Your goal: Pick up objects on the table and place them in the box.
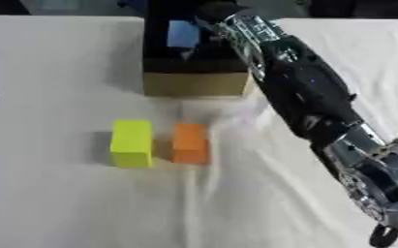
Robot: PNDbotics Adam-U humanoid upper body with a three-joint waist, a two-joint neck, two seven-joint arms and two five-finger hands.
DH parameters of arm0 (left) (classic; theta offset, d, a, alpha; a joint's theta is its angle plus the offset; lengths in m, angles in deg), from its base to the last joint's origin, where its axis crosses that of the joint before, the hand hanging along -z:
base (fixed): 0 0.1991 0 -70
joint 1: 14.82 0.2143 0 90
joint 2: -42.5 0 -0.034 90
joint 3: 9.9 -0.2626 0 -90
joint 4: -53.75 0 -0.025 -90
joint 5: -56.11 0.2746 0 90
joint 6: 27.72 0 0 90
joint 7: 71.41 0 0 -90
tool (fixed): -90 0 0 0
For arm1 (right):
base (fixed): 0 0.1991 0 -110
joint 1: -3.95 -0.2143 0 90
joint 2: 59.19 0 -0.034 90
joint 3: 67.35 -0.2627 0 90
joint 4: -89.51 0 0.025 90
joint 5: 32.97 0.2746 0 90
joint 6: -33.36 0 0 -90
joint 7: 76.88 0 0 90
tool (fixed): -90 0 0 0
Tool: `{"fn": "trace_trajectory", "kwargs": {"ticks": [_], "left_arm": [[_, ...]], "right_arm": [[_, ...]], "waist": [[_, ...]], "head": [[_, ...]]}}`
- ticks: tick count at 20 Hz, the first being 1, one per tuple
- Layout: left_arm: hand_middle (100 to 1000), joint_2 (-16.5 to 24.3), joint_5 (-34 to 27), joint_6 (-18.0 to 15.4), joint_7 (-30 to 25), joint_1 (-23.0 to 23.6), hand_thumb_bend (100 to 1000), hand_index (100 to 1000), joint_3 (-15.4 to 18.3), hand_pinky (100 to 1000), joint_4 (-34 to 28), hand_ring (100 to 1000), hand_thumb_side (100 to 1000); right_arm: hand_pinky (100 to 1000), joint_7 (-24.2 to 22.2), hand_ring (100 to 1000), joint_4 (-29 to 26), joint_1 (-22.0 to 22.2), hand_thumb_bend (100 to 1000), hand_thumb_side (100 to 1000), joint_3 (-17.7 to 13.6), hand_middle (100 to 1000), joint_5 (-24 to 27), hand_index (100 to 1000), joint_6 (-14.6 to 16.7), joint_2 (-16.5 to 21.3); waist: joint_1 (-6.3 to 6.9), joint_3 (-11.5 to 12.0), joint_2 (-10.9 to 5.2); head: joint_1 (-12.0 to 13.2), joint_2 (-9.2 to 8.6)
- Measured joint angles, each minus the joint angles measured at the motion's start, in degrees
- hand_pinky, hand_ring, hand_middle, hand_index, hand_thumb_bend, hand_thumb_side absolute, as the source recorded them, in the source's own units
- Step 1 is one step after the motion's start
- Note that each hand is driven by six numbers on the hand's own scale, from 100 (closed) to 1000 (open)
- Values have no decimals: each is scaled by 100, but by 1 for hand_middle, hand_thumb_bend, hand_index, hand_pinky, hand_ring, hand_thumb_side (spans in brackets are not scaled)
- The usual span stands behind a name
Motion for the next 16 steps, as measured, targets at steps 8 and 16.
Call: {"fn": "trace_trajectory", "kwargs": {"ticks": [8,16], "left_arm": [[643,0,-1,14,-39,0,100,787,-2,708,0,578,914],[644,0,-1,30,-92,0,100,787,-20,707,0,579,916]], "right_arm": [[924,-37,969,44,-63,242,269,-221,899,-775,981,-230,-81],[932,243,972,-27,-73,538,1000,-294,907,-591,1000,-530,-95]], "waist": [[-1,1,0],[-1,23,0]], "head": [[-11,0],[-13,0]]}}
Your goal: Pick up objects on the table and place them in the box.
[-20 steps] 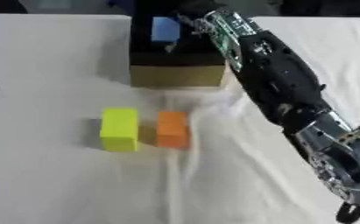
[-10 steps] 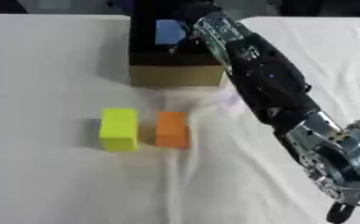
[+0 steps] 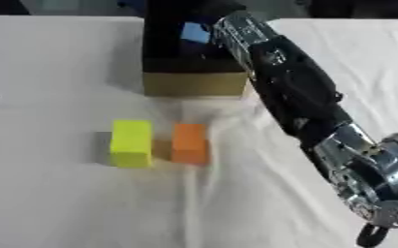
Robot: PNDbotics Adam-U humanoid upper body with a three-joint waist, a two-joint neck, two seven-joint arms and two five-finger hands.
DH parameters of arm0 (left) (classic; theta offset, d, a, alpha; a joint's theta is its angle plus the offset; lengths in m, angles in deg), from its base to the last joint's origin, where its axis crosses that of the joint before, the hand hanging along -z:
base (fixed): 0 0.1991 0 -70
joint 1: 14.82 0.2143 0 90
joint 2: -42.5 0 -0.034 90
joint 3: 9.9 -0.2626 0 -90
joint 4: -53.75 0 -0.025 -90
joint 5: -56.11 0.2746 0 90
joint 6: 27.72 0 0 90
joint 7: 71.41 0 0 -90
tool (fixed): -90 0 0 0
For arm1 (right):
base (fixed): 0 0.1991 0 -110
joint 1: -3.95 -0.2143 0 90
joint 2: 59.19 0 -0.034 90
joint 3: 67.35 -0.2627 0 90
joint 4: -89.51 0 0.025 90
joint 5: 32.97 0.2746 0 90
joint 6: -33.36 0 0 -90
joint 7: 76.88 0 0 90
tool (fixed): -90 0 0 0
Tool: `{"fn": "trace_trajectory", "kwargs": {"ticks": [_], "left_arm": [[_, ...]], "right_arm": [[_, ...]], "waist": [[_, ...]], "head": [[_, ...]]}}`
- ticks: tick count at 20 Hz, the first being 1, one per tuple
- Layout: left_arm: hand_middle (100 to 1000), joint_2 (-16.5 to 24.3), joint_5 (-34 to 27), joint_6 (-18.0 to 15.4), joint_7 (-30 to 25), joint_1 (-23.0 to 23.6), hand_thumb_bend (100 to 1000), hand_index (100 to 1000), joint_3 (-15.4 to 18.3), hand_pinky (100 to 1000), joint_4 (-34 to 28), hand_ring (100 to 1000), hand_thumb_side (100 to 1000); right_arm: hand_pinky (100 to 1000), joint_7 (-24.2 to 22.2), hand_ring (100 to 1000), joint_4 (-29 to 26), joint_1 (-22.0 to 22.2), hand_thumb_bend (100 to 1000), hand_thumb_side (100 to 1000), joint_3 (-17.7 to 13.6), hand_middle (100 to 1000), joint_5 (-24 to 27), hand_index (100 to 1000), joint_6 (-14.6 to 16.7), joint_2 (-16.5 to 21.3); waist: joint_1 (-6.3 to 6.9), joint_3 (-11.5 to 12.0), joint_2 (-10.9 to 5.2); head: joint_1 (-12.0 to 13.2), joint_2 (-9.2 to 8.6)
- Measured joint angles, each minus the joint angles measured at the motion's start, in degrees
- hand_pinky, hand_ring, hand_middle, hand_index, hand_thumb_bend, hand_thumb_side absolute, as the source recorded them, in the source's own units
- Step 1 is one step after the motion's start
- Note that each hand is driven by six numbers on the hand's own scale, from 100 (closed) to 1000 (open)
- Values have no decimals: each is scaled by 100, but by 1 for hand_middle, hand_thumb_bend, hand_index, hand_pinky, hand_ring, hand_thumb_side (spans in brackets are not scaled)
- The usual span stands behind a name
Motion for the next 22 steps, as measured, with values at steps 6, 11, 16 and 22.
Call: {"fn": "trace_trajectory", "kwargs": {"ticks": [6,11,16,22], "left_arm": [[644,0,0,28,-52,0,100,786,-10,707,0,579,915],[645,0,1,34,-73,0,100,786,-10,707,0,580,912],[646,0,2,44,-84,0,100,786,-10,707,0,581,909],[646,0,13,65,-103,0,100,786,-8,707,0,581,908]], "right_arm": [[926,204,968,-21,-3,372,1000,-73,890,-176,1000,-173,-37],[925,217,965,-263,-6,294,991,-93,877,-54,1000,-156,-39],[925,117,964,-821,-27,197,938,-11,863,258,993,45,59],[915,-227,949,-1777,89,131,926,339,840,1036,975,485,468]], "waist": [[-3,2,0],[-4,-6,-9],[-5,-42,-40],[-34,-98,-82]], "head": [[0,0],[2,0],[29,7],[103,62]]}}
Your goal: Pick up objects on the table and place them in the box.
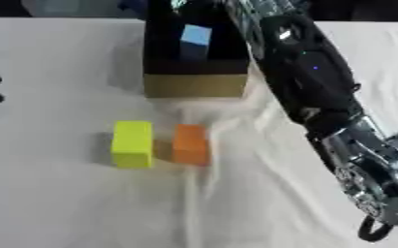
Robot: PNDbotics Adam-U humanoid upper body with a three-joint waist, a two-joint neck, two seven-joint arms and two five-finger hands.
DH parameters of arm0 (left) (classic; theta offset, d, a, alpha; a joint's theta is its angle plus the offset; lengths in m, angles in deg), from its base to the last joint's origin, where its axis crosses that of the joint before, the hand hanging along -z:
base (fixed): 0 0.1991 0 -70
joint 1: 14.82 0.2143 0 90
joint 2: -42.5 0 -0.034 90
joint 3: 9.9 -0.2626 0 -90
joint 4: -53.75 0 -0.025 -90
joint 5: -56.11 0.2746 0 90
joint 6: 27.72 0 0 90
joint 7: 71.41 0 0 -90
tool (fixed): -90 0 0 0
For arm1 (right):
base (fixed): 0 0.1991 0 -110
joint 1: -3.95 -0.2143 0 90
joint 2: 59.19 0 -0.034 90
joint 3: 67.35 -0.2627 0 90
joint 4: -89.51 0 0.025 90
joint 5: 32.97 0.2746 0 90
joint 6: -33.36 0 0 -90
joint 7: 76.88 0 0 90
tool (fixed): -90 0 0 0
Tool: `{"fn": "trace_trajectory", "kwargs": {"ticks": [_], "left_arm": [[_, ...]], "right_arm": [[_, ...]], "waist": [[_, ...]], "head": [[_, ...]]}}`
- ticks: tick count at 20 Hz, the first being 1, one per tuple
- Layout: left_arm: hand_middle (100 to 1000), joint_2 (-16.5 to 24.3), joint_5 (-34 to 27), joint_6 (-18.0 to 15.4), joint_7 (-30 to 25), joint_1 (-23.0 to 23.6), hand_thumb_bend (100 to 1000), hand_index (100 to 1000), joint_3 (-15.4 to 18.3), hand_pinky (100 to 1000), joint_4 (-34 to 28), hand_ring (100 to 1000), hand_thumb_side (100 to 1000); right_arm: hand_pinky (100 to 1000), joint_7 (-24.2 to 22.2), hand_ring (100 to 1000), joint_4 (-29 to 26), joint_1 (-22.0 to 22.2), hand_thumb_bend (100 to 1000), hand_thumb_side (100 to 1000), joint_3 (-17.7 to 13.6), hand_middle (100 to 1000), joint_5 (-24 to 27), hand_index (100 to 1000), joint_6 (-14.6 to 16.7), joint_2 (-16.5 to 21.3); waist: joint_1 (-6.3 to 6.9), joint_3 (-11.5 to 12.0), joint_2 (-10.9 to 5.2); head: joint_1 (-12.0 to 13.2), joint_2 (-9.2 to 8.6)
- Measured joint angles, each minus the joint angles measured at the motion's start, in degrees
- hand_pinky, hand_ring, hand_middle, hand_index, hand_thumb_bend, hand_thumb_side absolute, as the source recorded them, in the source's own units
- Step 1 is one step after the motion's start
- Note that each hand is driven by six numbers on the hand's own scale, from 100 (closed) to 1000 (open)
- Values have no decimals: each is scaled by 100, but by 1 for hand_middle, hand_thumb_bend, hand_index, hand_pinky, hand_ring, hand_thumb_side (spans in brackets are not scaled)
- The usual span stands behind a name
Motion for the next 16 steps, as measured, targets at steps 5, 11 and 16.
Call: {"fn": "trace_trajectory", "kwargs": {"ticks": [5,11,16], "left_arm": [[647,0,6,8,2,1,100,786,2,707,0,582,907],[647,1,6,25,23,0,100,786,30,707,0,583,905],[648,6,6,35,35,0,100,786,33,707,0,584,904]], "right_arm": [[908,-257,941,-793,321,100,912,375,832,827,957,258,403],[904,-611,939,-1631,639,100,943,852,831,1694,952,406,833],[901,-883,937,-2165,883,100,969,1219,825,2352,956,423,1168]], "waist": [[-15,-39,-13],[-15,-75,-29],[-14,-121,-35]], "head": [[76,43],[155,50],[205,92]]}}
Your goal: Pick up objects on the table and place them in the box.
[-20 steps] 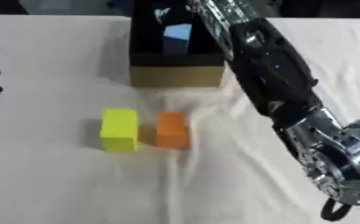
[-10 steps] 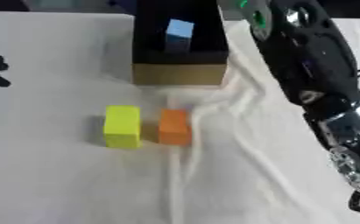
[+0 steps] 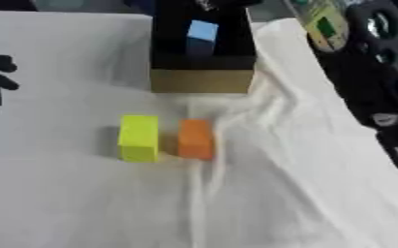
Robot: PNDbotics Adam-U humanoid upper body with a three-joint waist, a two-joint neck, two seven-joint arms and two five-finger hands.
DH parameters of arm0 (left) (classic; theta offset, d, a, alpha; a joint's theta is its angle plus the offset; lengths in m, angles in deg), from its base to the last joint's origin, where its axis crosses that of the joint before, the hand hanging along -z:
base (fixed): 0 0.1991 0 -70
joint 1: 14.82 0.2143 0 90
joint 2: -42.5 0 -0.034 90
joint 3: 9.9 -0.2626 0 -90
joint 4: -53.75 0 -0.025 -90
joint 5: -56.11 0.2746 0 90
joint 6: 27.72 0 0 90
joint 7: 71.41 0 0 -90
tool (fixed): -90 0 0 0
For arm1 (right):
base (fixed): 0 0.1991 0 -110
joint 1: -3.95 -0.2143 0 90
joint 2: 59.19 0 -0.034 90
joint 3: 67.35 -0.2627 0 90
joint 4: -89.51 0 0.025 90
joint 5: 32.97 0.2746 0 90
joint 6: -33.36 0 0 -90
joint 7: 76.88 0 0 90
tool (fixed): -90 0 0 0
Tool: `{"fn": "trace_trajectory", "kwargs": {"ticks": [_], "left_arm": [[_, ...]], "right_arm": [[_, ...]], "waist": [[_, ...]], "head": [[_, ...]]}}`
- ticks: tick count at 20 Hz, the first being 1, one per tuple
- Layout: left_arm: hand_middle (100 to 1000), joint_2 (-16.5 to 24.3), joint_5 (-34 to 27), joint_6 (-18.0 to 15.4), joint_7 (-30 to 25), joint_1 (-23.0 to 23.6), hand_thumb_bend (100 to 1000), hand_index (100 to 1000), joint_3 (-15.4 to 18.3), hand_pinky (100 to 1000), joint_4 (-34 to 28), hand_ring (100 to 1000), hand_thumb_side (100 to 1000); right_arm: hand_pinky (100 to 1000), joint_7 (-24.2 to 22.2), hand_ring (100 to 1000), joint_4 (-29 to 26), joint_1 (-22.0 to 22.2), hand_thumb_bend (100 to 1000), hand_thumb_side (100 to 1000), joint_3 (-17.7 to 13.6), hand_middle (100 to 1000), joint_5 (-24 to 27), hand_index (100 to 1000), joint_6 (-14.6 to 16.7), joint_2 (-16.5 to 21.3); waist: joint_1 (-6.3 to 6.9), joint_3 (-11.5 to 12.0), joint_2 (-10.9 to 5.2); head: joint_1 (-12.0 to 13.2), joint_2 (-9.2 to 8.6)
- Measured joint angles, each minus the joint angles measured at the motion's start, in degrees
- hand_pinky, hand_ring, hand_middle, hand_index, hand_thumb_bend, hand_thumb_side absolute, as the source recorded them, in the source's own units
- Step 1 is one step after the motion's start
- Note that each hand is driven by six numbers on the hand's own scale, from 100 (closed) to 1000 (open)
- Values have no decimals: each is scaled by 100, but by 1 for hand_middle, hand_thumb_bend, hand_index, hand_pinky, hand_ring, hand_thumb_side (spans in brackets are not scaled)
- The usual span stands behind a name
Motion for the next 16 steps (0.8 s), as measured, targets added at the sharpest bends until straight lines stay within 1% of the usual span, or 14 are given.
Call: {"fn": "trace_trajectory", "kwargs": {"ticks": [6,12,13,16], "left_arm": [[649,43,2,1,1,0,100,786,1,707,0,584,903],[650,45,8,1,1,1,100,788,1,707,0,585,900],[651,46,8,1,1,2,100,789,1,707,0,585,900],[651,46,8,1,1,8,100,789,1,707,0,585,900]], "right_arm": [[899,-353,936,-424,233,100,989,347,820,784,956,-86,283],[899,-546,935,-737,428,100,995,545,813,1278,959,-205,464],[899,-561,935,-773,463,100,959,563,812,1336,963,-223,479],[899,-607,935,-846,569,100,927,621,807,1496,966,-277,512]], "waist": [[4,-53,-30],[14,-97,-44],[15,-100,-50],[15,-128,-62]], "head": [[25,6],[40,47],[44,50],[53,53]]}}
